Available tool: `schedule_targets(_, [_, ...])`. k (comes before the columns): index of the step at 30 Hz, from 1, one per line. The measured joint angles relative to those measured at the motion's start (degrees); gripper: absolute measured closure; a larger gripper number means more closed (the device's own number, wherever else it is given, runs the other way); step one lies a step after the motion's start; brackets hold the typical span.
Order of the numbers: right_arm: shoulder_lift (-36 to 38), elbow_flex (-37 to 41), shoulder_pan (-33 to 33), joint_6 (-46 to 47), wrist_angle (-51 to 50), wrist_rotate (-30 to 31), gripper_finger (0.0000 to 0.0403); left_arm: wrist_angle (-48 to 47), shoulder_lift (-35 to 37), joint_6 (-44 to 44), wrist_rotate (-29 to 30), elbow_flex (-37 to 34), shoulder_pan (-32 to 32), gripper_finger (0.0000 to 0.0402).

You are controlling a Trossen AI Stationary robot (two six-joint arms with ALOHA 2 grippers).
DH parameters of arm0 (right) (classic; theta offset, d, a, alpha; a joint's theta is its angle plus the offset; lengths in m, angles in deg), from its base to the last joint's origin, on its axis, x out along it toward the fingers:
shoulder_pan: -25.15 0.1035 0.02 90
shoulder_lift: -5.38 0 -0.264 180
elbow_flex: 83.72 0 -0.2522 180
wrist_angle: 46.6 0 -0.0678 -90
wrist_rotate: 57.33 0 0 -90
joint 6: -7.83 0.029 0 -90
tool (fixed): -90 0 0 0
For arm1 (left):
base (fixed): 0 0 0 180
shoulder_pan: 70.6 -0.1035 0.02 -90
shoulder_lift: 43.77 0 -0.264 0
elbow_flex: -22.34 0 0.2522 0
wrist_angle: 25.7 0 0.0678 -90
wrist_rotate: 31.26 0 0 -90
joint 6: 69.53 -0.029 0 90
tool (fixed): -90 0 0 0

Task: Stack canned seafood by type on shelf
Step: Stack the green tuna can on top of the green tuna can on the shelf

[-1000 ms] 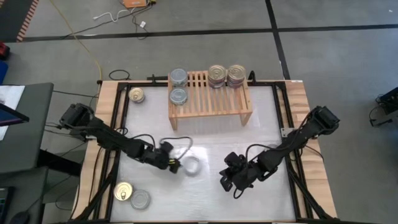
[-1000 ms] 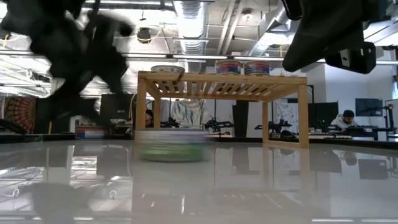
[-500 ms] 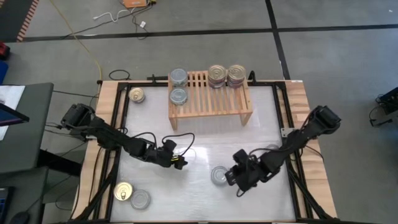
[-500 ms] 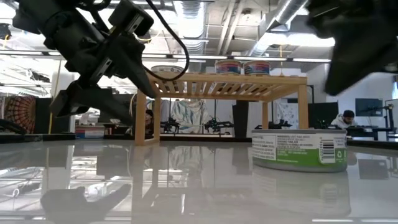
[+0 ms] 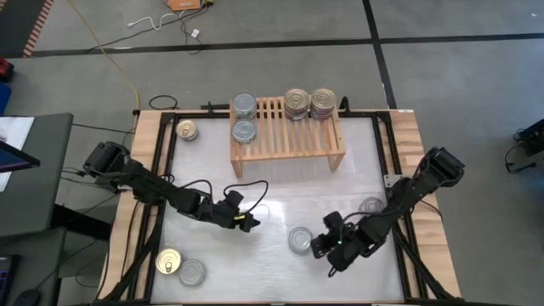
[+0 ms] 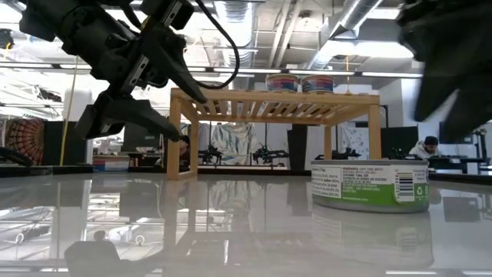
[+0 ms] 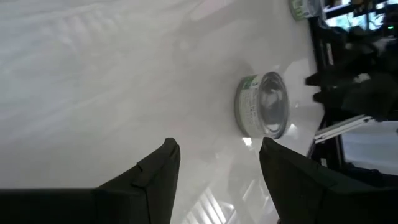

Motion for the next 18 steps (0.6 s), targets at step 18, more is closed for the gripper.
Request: schedule_targets(18, [-5.66,-0.02,-4.50,0.28,4.06,-2.27,0.0262,0.83,0.00,-0.48,0.02,0.00,0.52,0.0190])
